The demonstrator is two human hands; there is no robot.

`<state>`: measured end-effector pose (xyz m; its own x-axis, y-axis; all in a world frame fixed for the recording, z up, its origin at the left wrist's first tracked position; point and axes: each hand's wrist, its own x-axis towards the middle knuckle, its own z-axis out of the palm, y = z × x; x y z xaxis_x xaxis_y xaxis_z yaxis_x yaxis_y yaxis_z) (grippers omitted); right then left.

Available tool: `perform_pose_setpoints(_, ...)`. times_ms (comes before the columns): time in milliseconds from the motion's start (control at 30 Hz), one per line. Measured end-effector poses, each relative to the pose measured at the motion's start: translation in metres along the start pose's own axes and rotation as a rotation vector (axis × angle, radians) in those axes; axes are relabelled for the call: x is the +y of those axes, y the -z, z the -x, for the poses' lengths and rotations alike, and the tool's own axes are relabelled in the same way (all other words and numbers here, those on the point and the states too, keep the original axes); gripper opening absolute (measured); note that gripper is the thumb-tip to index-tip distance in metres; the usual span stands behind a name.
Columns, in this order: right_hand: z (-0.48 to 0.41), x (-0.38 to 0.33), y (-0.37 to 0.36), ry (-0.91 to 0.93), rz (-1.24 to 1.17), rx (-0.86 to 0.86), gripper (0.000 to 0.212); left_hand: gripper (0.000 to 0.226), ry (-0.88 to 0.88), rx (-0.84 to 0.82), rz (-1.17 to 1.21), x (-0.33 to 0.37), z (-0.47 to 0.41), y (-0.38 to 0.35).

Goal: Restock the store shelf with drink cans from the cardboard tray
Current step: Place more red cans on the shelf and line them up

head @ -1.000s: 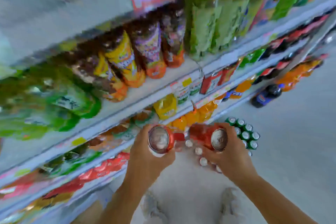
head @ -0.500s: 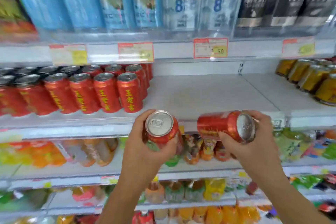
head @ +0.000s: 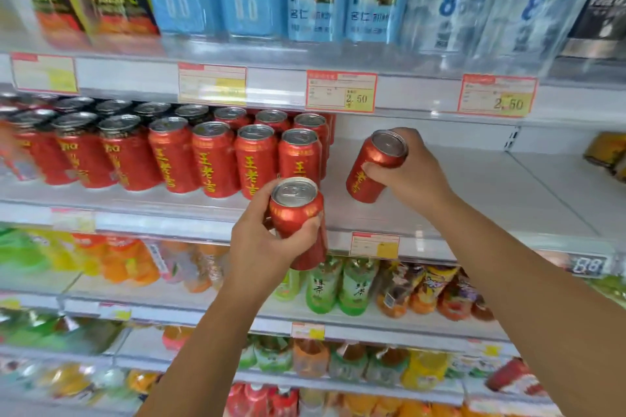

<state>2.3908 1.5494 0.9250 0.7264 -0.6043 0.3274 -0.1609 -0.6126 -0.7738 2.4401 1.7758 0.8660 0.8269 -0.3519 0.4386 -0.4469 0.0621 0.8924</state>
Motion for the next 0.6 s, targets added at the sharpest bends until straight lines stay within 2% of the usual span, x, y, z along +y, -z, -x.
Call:
perform_pose_setpoints(167,-0.008,0.010,-0.017,-0.058,-0.071,-0.018,0.074,0.047,-0.012,-0.052,-0.023,-0.010,-0.006,-0.009)
perform_pose_setpoints(367,-0.004,0.024,-0.026,-0.057,-0.069,-0.065,0.092,0.045,-0.052,-0.020,-0.029,-0.011,-0.006,-0.015)
perform_pose_setpoints(467,-0.007,0.024,-0.026,-0.034,-0.048,-0.092,0.081,0.045,-0.061,-0.011,-0.020,-0.012,-0.007,-0.016)
perform_pose_setpoints(600,-0.022,0.030,-0.021,-0.068,-0.055,-0.111,0.077,0.049,-0.024,-0.013,0.012,-0.018,-0.012,-0.017)
